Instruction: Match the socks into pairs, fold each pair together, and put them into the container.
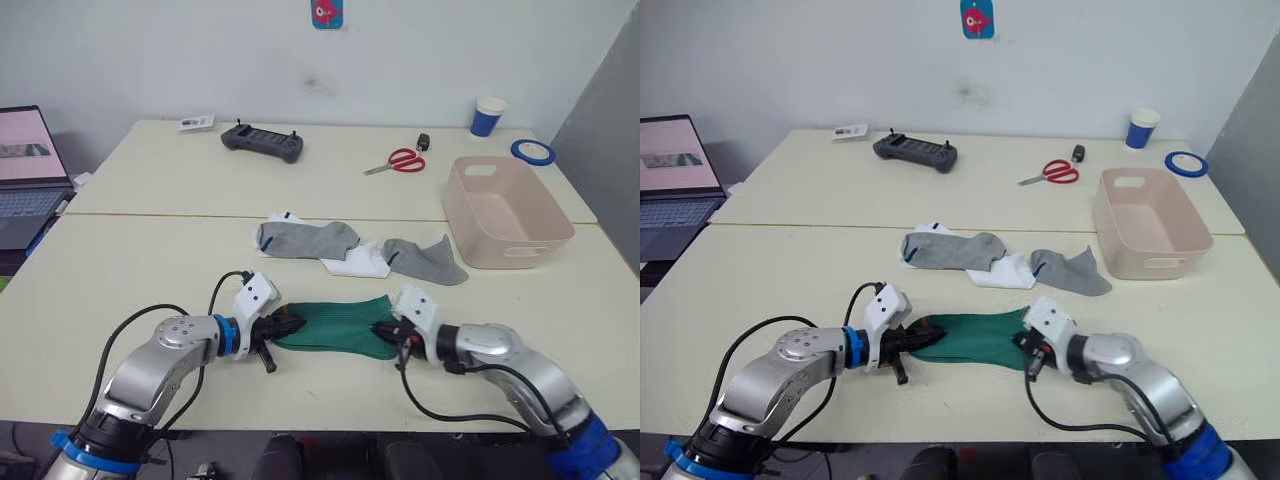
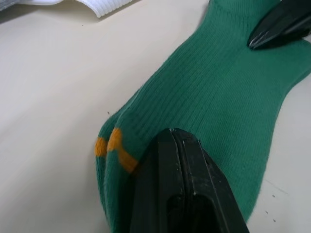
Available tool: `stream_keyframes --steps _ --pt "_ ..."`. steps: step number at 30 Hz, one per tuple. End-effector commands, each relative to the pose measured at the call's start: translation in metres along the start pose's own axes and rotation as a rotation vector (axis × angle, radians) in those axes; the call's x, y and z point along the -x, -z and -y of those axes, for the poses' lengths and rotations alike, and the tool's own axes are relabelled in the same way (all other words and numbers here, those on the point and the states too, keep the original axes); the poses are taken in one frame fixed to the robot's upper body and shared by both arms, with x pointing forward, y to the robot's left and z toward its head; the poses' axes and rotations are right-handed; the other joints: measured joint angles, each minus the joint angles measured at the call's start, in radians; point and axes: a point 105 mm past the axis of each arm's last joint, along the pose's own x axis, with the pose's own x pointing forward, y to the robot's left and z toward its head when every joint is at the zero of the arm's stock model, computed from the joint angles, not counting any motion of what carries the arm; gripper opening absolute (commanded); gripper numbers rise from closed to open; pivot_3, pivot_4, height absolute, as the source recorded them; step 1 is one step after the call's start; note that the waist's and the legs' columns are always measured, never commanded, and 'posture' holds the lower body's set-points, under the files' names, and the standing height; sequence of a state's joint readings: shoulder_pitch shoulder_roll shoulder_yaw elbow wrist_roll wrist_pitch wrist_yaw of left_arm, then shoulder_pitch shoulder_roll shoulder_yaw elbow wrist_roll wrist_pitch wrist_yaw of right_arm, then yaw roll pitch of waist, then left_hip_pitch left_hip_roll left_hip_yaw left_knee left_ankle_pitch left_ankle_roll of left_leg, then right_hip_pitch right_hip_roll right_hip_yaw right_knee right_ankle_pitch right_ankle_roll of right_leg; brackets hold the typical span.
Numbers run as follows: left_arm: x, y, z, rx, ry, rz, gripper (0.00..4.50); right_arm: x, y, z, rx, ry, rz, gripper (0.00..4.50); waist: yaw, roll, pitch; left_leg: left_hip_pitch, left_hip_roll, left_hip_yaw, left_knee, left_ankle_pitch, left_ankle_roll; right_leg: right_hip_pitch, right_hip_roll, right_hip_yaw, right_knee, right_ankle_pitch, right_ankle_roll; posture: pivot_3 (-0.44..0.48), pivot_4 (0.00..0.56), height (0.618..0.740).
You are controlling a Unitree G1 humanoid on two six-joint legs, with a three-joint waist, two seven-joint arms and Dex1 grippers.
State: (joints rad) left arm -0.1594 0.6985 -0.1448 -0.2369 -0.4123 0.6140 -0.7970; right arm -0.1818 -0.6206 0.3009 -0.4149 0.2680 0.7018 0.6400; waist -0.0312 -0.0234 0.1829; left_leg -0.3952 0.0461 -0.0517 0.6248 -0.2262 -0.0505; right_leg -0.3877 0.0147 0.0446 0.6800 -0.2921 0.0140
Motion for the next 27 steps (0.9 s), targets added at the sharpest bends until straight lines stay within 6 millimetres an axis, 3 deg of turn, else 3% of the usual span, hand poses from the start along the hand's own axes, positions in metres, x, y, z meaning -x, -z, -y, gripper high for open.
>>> stream_keyframes --steps 1,7,11,16,19,22,27 --pt "0.003 0.019 -0.001 0.021 -0.017 -0.056 0.0 0.014 0.002 0.007 -0.004 0.026 0.003 0.01 0.0 0.0 0.0 0.0 0.0 0.0 0.0 0.0 0.0 0.0 0.0 0.0 0.0 0.0 -0.001 0.0 0.15 0.74" --pt "0.023 -0.03 -0.002 -0.049 0.006 0.121 0.0 0.028 -0.042 -0.001 0.001 -0.018 0.215 0.01 -0.004 0.0 0.001 -0.002 0.001 0.0 0.0 0.0 0.0 -0.002 0.001 0.0 0.0 0.001 0.001 0.0 0.15 0.74" --pt "0.021 -0.047 0.002 -0.034 0.047 0.136 0.0 0.012 -0.055 -0.005 0.02 -0.036 0.226 0.01 -0.001 0.0 0.001 -0.004 0.001 -0.002 0.0 0.0 0.0 -0.003 0.002 -0.001 0.0 0.001 0.001 0.0 0.15 0.74" --pt "0.004 -0.029 -0.005 -0.045 0.007 0.058 0.0 -0.025 -0.052 -0.005 0.074 -0.016 0.165 0.01 -0.001 0.0 0.001 -0.003 0.0 -0.001 0.0 0.0 0.0 -0.002 0.001 -0.001 0.0 0.001 0.001 0.0 0.15 0.74" --pt "0.0 -0.012 -0.007 -0.059 -0.007 -0.003 0.0 -0.037 -0.045 -0.002 0.077 0.013 0.125 0.01 -0.001 0.0 0.001 -0.004 0.0 -0.001 0.0 0.0 0.0 -0.004 0.001 -0.001 0.0 0.001 0.001 0.0 0.15 0.74" --pt "0.0 -0.004 -0.008 -0.034 -0.025 -0.019 0.0 -0.03 -0.029 0.01 0.05 0.067 0.072 0.01 0.0 0.001 0.001 -0.005 0.001 -0.001 0.0 0.0 0.0 -0.004 0.001 -0.001 0.0 0.0 0.0 0.0 0.15 0.74" --pt "0.004 0.007 -0.007 -0.041 -0.032 -0.05 0.0 -0.002 -0.002 0.033 0.0 0.16 -0.015 0.01 0.002 0.0 0.001 -0.003 0.0 -0.001 0.0 0.0 0.0 -0.002 0.0 -0.001 0.0 0.0 0.0 0.0 0.15 0.74"
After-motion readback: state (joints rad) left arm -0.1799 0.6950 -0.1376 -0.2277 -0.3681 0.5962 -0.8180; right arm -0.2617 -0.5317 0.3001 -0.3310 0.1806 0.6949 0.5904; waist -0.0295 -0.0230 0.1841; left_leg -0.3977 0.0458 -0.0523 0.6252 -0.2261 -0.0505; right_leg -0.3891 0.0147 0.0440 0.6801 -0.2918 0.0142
